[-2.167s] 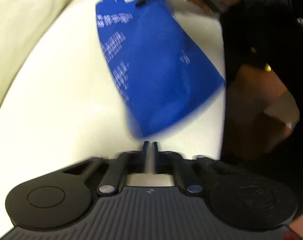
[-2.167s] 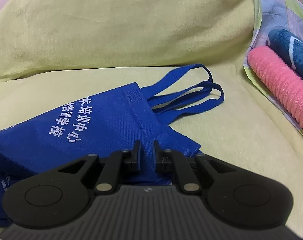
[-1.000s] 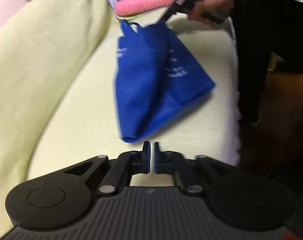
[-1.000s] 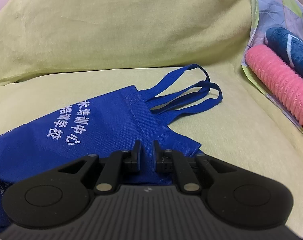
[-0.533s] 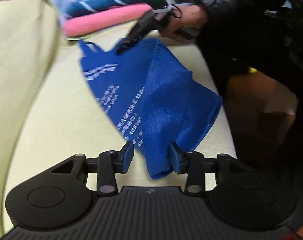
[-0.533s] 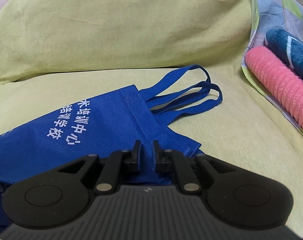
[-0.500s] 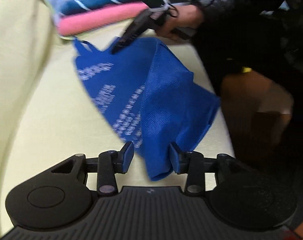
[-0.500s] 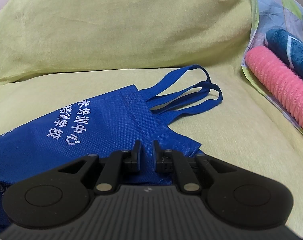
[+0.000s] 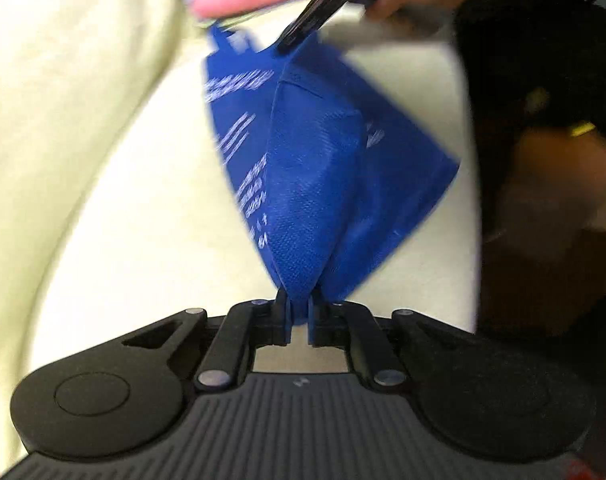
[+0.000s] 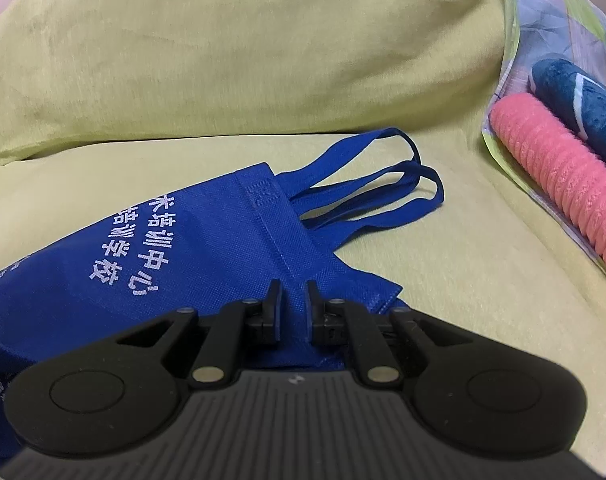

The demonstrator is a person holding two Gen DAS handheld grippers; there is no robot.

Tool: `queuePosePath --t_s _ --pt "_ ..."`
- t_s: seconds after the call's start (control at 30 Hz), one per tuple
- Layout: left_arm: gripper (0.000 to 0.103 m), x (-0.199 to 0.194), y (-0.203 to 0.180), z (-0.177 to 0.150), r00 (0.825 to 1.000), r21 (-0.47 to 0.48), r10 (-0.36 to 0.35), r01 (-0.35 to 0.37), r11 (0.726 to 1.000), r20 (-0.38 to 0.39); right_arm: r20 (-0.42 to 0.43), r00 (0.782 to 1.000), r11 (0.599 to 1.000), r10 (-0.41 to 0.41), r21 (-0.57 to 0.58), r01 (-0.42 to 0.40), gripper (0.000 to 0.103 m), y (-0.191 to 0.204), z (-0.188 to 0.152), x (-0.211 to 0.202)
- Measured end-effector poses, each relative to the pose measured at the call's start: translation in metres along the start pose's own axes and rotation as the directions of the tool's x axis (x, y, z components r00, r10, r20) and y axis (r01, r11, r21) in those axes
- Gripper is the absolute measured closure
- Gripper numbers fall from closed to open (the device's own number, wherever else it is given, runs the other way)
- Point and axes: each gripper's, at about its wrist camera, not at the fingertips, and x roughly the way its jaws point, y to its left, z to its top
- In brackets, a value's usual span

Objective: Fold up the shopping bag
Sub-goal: 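Hold the bag bottom with the left gripper while the right gripper raises the handle end, then lower the blue bag flat onto the sofa with both grippers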

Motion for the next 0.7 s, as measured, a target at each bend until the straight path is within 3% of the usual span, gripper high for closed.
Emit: queuePosePath --t_s 0.07,0.17,0.27,0.33,0.43,0.47,0.6,0.63,0.67,0.7 --pt "0.101 0.003 -0.017 0.006 0.995 -0.062 0.088 -0.091 0.994 -0.049 -0.001 1.000 1.000 -0.010 -0.013 0.010 0.096 0.003 0.000 0.000" --pt "0.101 0.001 -0.026 0.012 0.979 -0.182 0.182 -0.197 0.963 -0.093 0.000 1.000 1.000 -0.010 -0.019 0.010 0.096 0.003 0.000 0.000" --pt "0.101 -0.002 -0.027 0.013 0.967 -0.336 0.214 -0.248 0.909 -0.137 0.002 1.000 1.000 -0.008 -0.026 0.008 0.096 0.002 -0.001 0.000" --pt "0.103 -0.001 -0.029 0.005 0.949 -0.398 0.234 -0.303 0.866 -0.213 0.003 1.000 1.000 -0.006 -0.026 0.006 0.096 0.001 -0.001 0.001" --pt "0.103 -0.016 -0.018 -0.030 0.951 -0.558 0.182 -0.295 0.775 -0.250 0.003 1.000 1.000 -0.001 -0.014 0.001 0.096 -0.001 -0.001 0.001" --pt "0.103 -0.023 -0.018 -0.038 0.950 -0.573 0.183 -0.299 0.763 -0.251 0.003 1.000 1.000 0.001 -0.010 -0.001 0.096 -0.001 -0.001 0.001" --pt "0.102 -0.048 -0.015 -0.039 0.949 -0.510 0.248 -0.315 0.801 -0.197 0.003 1.000 1.000 0.002 0.006 -0.002 0.096 -0.002 0.000 0.000" --pt "0.098 -0.051 -0.015 -0.032 0.952 -0.479 0.263 -0.305 0.823 -0.155 0.002 1.000 1.000 0.002 0.012 -0.002 0.096 -0.002 0.000 0.000" --pt "0.084 -0.053 -0.015 -0.024 0.951 -0.443 0.285 -0.308 0.842 -0.118 0.002 1.000 1.000 0.001 0.016 -0.001 0.096 -0.002 0.000 0.000" --pt "0.079 -0.054 -0.014 -0.015 0.949 -0.404 0.305 -0.311 0.860 -0.080 0.002 1.000 1.000 0.001 0.019 -0.001 0.096 -0.002 0.000 0.000"
